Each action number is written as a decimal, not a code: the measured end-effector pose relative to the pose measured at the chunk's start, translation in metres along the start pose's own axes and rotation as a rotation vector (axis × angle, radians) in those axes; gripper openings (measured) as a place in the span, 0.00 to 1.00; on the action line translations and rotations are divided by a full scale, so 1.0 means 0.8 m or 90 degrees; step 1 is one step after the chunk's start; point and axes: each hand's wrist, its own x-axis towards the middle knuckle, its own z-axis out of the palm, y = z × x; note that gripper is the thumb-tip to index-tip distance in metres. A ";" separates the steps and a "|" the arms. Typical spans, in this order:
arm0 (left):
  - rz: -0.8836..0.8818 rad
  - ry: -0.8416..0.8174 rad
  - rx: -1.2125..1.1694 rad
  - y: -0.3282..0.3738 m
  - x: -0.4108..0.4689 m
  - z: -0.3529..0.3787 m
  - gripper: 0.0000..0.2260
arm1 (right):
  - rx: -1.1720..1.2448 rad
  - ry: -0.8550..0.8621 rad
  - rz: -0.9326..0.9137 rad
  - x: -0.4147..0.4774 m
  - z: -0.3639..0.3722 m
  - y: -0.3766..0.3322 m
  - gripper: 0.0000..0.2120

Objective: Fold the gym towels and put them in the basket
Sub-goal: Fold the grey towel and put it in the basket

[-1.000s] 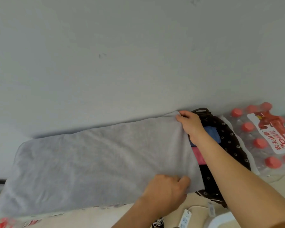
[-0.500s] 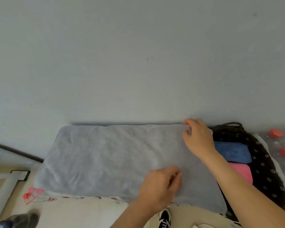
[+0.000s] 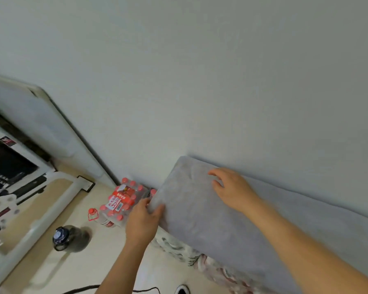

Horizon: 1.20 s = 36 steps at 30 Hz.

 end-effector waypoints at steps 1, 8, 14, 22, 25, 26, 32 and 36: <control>0.005 -0.007 -0.035 0.005 -0.003 -0.002 0.11 | -0.015 -0.012 -0.010 0.012 0.005 -0.008 0.16; -0.056 -0.056 -0.359 -0.024 -0.010 -0.036 0.02 | -0.199 -0.195 -0.089 0.093 0.047 -0.082 0.29; -0.127 -0.204 -0.401 -0.058 -0.007 -0.051 0.02 | -0.438 -0.279 -0.093 0.128 0.063 -0.111 0.17; -0.055 -0.307 -0.319 -0.058 0.009 -0.060 0.06 | -0.546 -0.252 -0.044 0.164 0.054 -0.122 0.15; -0.024 -0.339 -0.299 -0.058 0.011 -0.064 0.05 | -0.528 -0.206 -0.025 0.169 0.051 -0.122 0.14; -0.023 -0.347 -0.301 -0.057 0.013 -0.065 0.06 | -0.510 -0.181 -0.022 0.169 0.050 -0.121 0.12; -0.052 -0.328 -0.281 -0.063 0.027 -0.057 0.15 | -0.448 -0.079 -0.038 0.156 0.044 -0.108 0.11; -0.100 -0.313 -0.431 -0.056 0.022 -0.055 0.09 | -0.307 0.040 -0.079 0.143 0.032 -0.097 0.14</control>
